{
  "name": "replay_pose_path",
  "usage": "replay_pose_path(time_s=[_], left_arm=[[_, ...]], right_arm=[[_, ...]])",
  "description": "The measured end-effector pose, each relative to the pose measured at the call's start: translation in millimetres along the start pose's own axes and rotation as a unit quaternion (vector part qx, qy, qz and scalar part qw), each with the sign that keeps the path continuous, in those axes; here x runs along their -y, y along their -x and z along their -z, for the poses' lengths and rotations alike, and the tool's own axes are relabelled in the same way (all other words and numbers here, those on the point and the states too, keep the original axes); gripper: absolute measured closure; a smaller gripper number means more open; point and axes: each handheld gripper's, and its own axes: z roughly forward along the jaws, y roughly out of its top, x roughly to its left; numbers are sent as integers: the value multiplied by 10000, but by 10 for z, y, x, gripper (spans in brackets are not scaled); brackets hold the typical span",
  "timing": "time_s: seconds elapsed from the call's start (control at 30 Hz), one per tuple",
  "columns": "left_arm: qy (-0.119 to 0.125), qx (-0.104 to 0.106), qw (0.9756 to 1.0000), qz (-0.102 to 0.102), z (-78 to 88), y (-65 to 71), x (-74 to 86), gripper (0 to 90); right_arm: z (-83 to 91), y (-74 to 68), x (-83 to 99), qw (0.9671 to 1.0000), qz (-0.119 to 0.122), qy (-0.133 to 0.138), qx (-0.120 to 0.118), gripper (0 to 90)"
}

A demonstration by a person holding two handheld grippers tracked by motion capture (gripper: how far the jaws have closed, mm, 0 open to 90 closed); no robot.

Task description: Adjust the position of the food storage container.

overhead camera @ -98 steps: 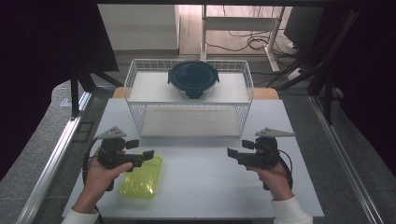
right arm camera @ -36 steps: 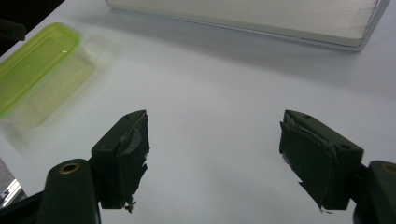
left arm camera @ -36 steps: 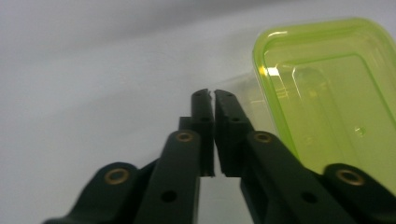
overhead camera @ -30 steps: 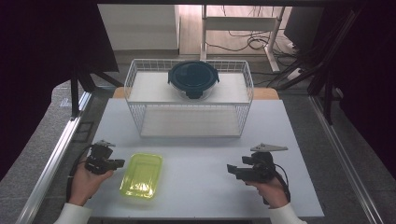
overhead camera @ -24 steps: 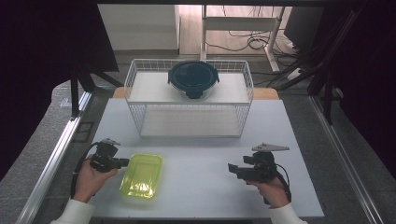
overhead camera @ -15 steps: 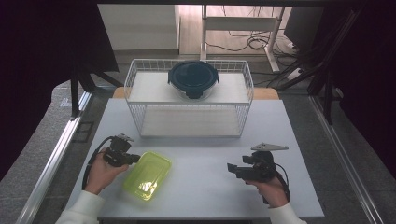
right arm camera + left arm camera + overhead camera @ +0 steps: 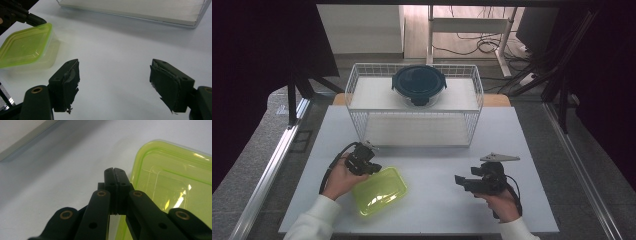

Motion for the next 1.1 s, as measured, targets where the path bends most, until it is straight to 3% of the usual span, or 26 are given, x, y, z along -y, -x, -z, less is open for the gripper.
replay_pose_path(time_s=[0.17, 0.27, 0.4, 0.5, 0.57, 0.67, 0.77, 0.97, 1.1], left_arm=[[129, -261, 9991, 307, 194, -80, 124, 900], [181, -414, 9973, 574, 367, -128, 276, 900], [260, -559, 9934, 965, 533, -161, 558, 900], [149, -542, 9890, 1370, 563, -167, 789, 900], [69, -499, 9871, 1522, 550, -150, 934, 900], [-38, -317, 9863, 1618, 482, -69, 1100, 900], [-70, -192, 9871, 1591, 437, 18, 1179, 900], [-49, -42, 9896, 1440, 408, 173, 1171, 900], [-22, 77, 9894, 1448, 366, 187, 1134, 900]], right_arm=[[4, 6, 3, 10000, -17, -1, 14, 239], [6, 6, 3, 10000, -18, 1, 22, 239], [-7, 2, 7, 10000, -12, -33, 29, 239], [-16, 1, 11, 10000, 2, -38, 37, 238], [-20, 5, 11, 10000, -18, -44, 33, 237], [-27, 9, 13, 10000, -28, -50, 42, 237], [-35, 4, 12, 10000, -35, -59, 40, 237], [-45, 18, 12, 10000, -35, -64, 51, 235], [-39, 54, 20, 9998, -95, -88, 138, 228]])
